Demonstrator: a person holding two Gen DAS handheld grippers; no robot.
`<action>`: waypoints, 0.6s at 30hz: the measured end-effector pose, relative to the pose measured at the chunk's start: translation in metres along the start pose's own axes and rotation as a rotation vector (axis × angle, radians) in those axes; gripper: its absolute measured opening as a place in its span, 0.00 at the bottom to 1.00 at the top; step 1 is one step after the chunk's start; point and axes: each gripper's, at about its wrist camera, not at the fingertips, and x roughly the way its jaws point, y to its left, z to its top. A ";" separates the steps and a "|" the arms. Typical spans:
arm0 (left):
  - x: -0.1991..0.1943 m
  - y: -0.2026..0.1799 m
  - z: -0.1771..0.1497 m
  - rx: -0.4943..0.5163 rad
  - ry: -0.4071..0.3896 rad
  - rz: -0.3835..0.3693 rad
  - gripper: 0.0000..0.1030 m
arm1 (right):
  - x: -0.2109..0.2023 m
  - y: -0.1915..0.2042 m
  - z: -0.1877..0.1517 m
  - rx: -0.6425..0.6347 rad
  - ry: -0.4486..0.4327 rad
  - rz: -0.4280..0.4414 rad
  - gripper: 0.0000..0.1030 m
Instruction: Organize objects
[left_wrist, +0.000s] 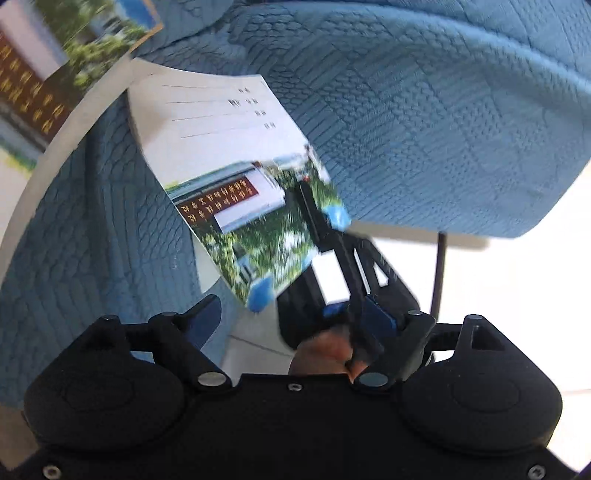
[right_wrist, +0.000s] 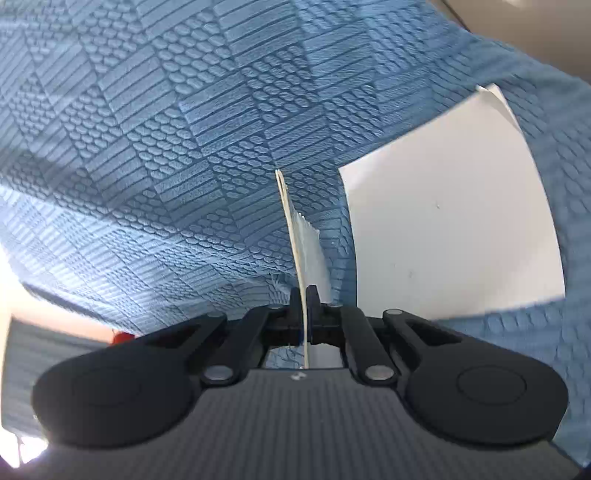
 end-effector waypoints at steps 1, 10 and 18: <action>0.002 0.004 0.001 -0.026 0.000 -0.009 0.78 | -0.002 -0.001 -0.002 0.010 -0.006 -0.003 0.05; 0.007 0.020 0.003 -0.100 -0.030 -0.010 0.21 | -0.021 -0.010 -0.019 0.043 -0.019 -0.006 0.05; -0.002 0.001 0.001 -0.025 -0.015 0.058 0.05 | -0.024 -0.017 -0.024 -0.003 -0.006 -0.081 0.12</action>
